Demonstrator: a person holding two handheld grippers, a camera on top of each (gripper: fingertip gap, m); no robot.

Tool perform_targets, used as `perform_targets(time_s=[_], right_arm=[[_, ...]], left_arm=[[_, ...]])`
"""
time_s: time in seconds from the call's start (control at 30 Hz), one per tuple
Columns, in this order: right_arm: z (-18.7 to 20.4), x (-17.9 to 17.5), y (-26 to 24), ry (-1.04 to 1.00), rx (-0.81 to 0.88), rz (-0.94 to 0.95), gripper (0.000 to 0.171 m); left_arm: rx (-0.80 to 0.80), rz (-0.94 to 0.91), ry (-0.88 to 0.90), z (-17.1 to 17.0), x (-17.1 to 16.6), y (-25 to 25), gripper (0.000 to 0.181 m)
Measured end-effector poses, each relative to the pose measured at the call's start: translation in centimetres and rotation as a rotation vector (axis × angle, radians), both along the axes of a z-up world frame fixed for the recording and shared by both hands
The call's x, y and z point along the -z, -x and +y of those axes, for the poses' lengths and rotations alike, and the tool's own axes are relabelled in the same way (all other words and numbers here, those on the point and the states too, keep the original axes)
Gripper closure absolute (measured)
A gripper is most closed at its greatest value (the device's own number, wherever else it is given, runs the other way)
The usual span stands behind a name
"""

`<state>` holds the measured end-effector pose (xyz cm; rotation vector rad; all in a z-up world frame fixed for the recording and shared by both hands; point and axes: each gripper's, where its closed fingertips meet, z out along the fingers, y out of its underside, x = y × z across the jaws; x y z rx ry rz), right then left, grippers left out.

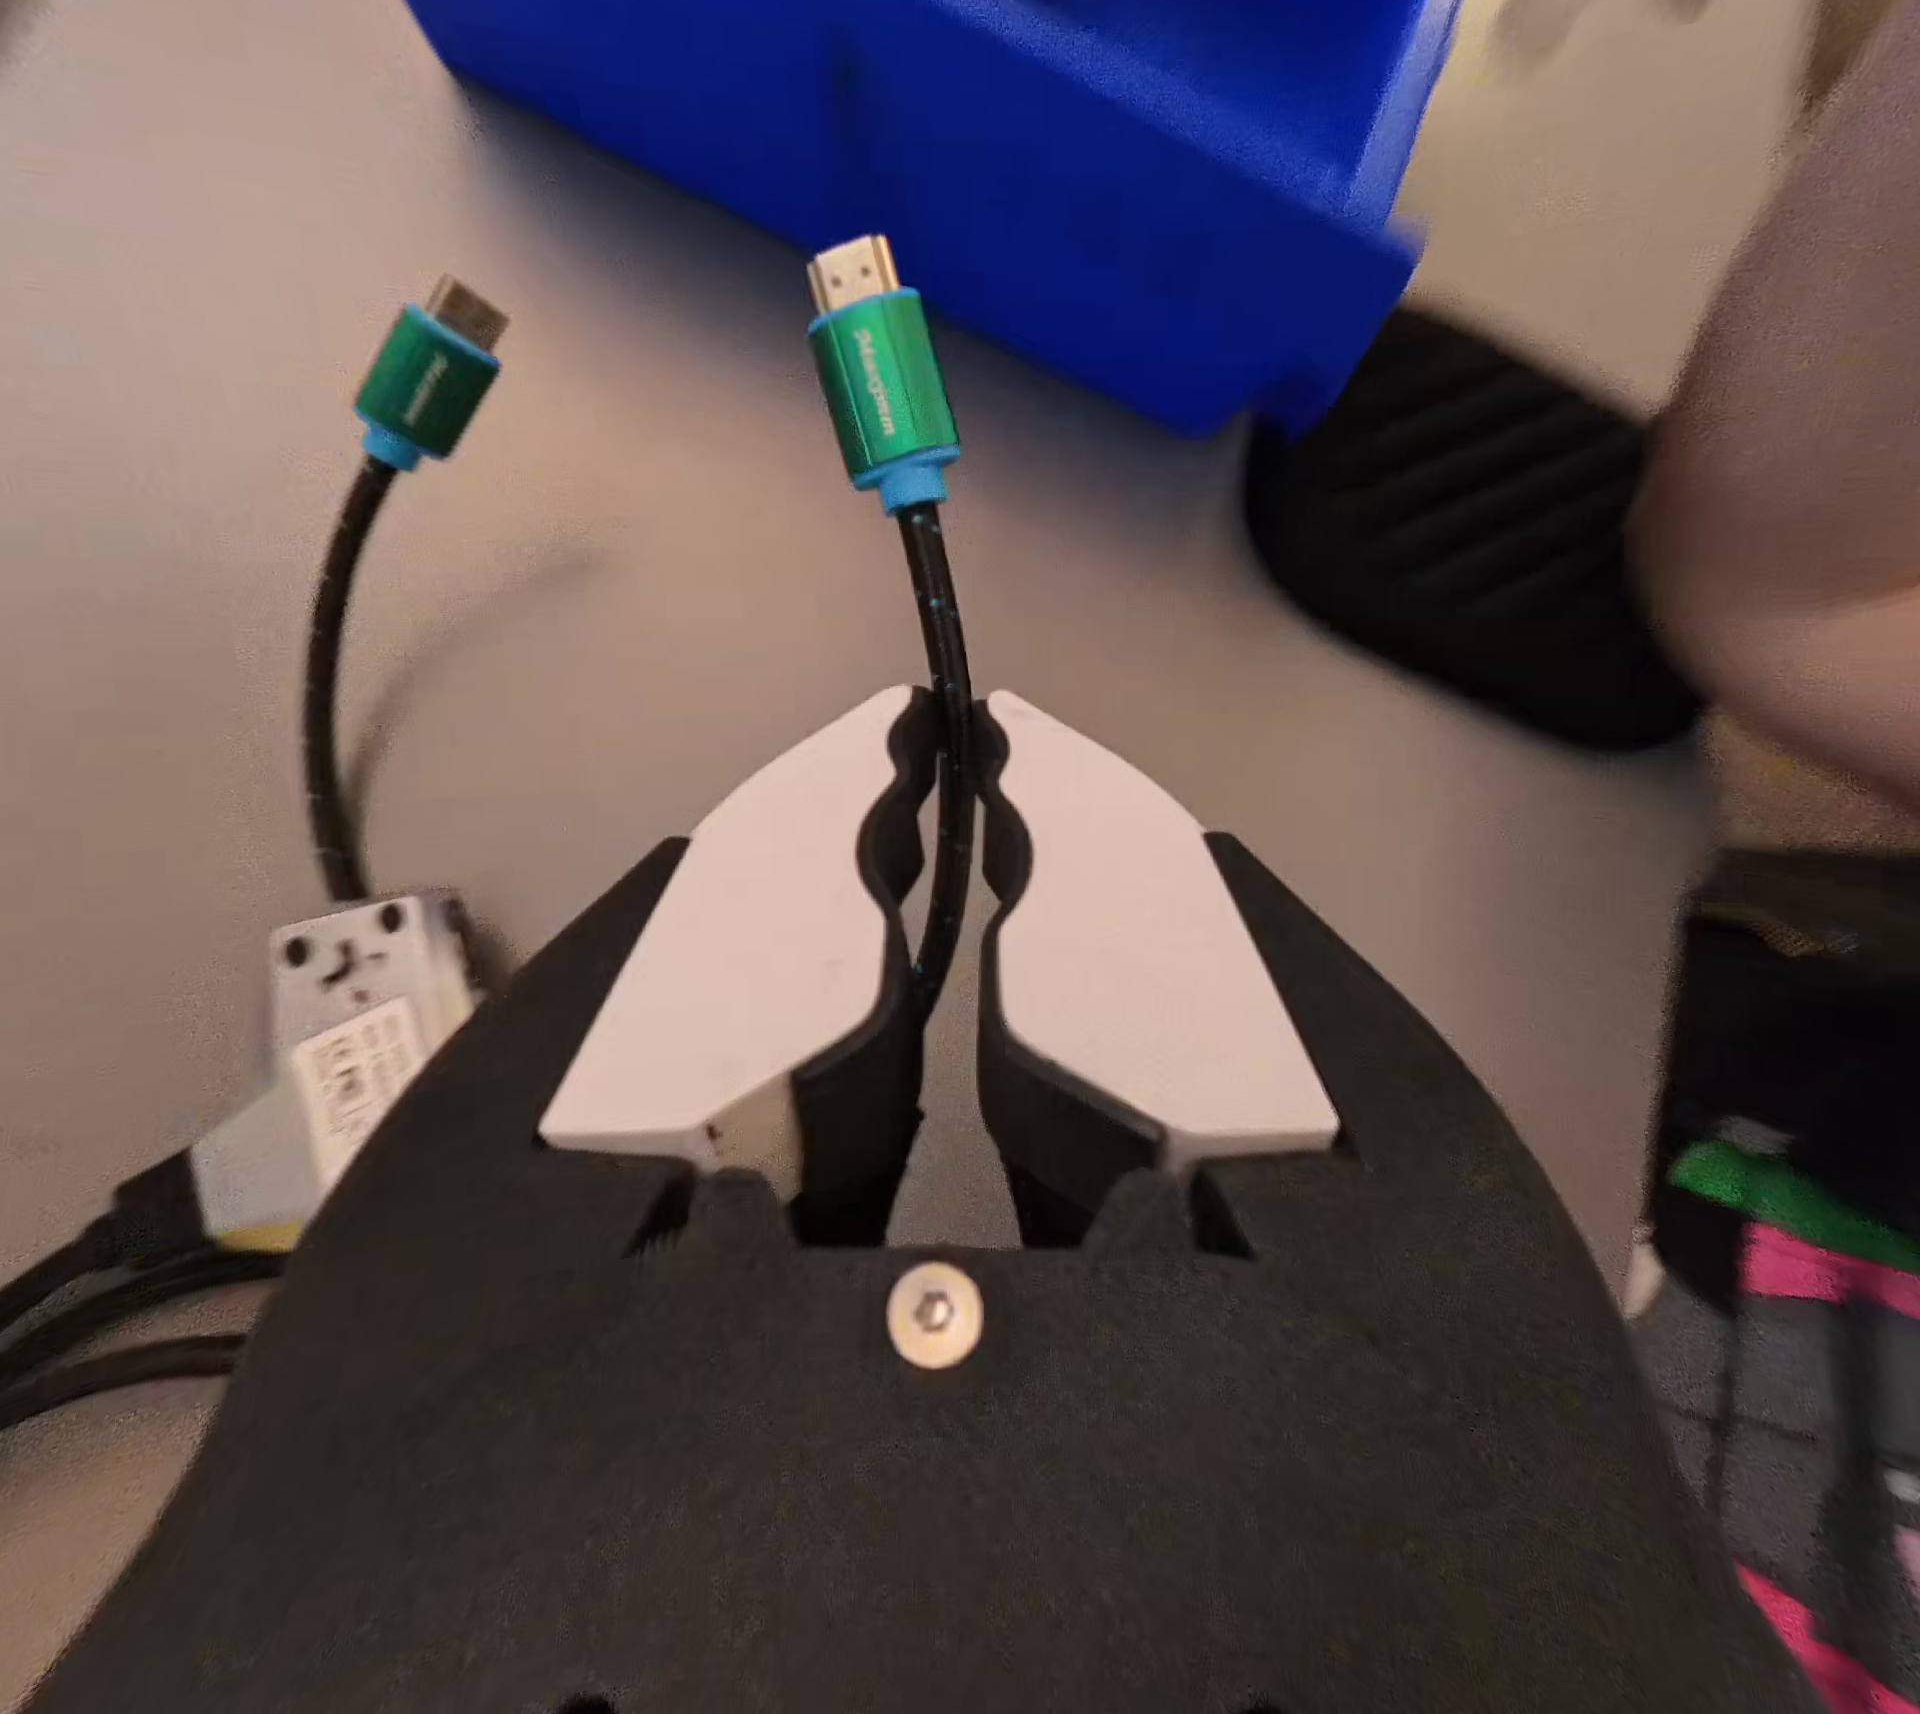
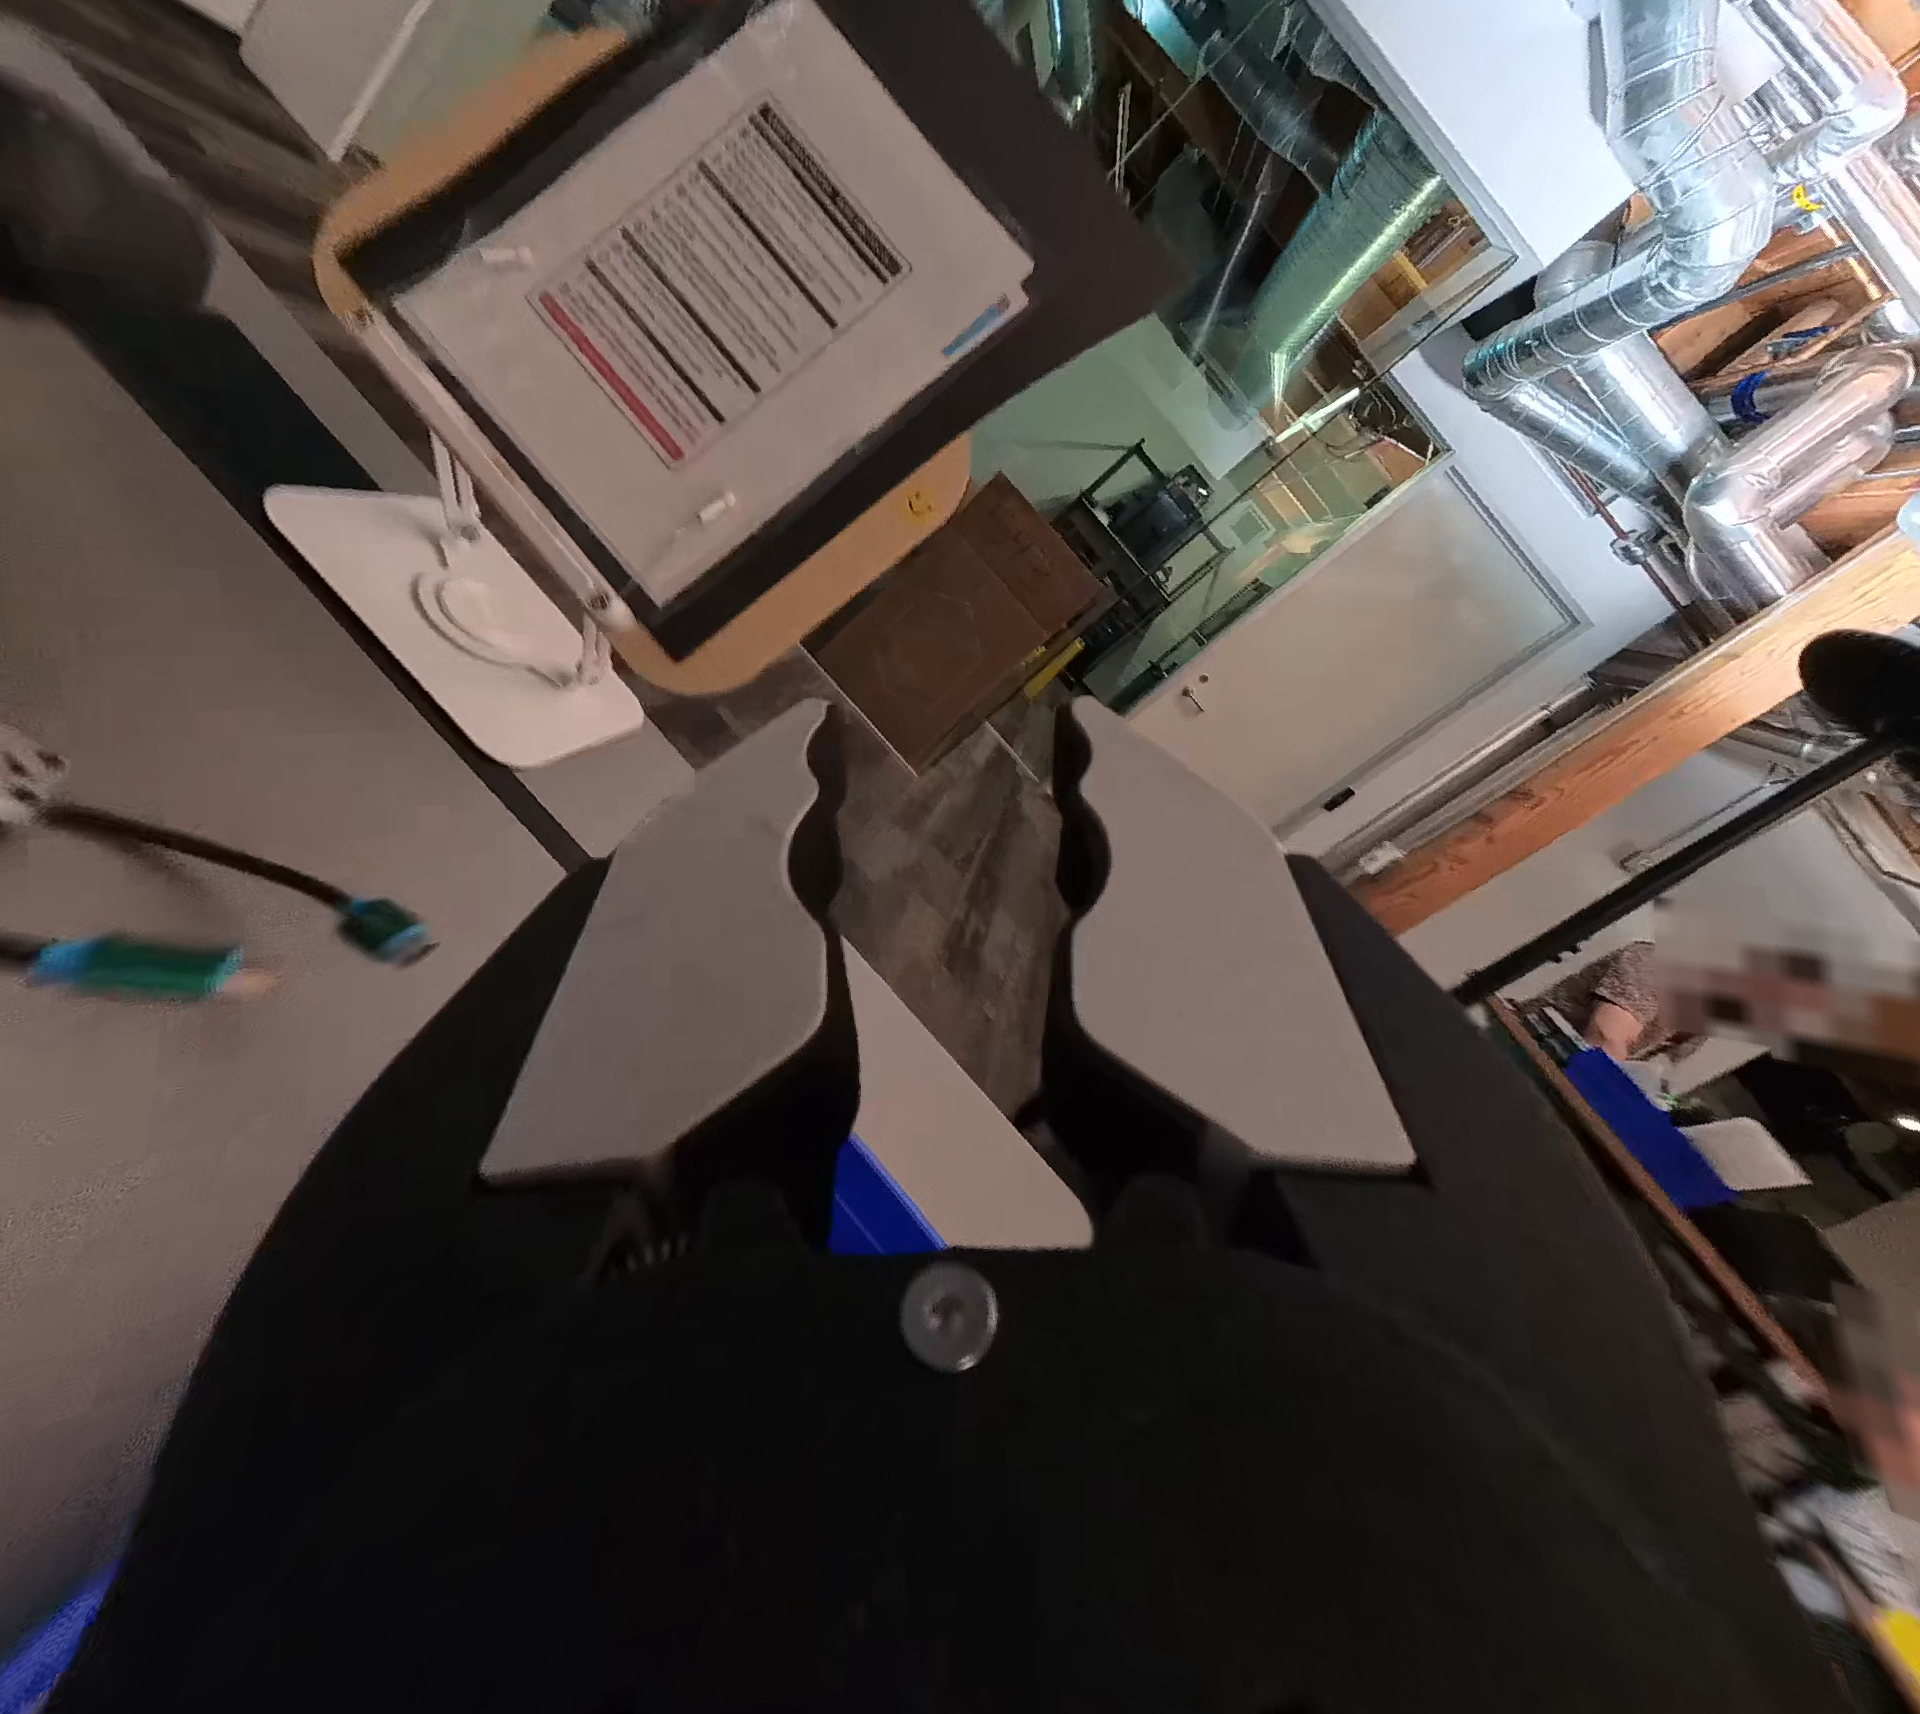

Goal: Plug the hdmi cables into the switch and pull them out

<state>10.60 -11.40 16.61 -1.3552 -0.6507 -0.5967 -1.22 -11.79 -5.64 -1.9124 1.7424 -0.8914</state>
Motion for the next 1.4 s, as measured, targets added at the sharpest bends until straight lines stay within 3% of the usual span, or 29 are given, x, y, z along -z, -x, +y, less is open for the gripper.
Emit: perform_targets(time_s=[0.03,0.17,0.3,0.5,0.73,0.87,0.93,1.07,1.1,1.2,1.33,1.4], right_arm=[[0.0,-0.4,0.7,-0.016,-0.03,0.039,0.133],[0.6,-1.7,4.3,-0.053,-0.201,0.25,0.135],[2.1,0.2,9.7,0.099,-0.451,0.428,0.134],[3.9,3.5,16.6,0.355,-0.762,0.762,0.126],[6.0,5.1,16.3,0.351,-0.66,0.857,0.127],[5.6,4.5,16.3,0.345,-0.718,0.939,0.152],[6.0,5.1,15.9,0.368,-0.682,0.924,0.16],[6.5,6.4,16.1,0.461,-0.619,0.909,0.147],[6.7,6.8,16.0,0.468,-0.583,0.888,0.154],[6.5,6.8,16.1,0.461,-0.577,0.769,0.159],[6.0,6.7,15.0,0.447,-0.557,0.601,0.16],[5.4,6.8,14.5,0.456,-0.581,0.501,0.161]], left_arm=[[-0.014,-0.093,0.046,0.8,-2.4,0.4,0.176],[-0.036,-0.403,0.16,2.9,-9.8,2.7,0.175],[-0.014,-0.608,0.224,3.0,-14.5,4.3,0.175],[-0.064,-0.651,0.089,3.7,-15.4,4.7,0.175],[-0.087,-0.658,0.029,3.9,-15.6,5.0,0.175],[-0.115,-0.627,-0.052,4.1,-14.9,4.6,0.175],[-0.125,-0.597,-0.122,4.0,-14.3,4.2,0.174],[-0.17,-0.523,-0.332,4.3,-13.1,3.5,0.174],[-0.181,-0.509,-0.388,4.3,-12.9,3.3,0.174],[-0.217,-0.499,-0.53,4.3,-12.6,2.9,0.171],[-0.252,-0.475,-0.591,4.2,-13.4,3.5,0.168],[-0.291,-0.531,-0.66,4.7,-15.4,4.7,0.145]])
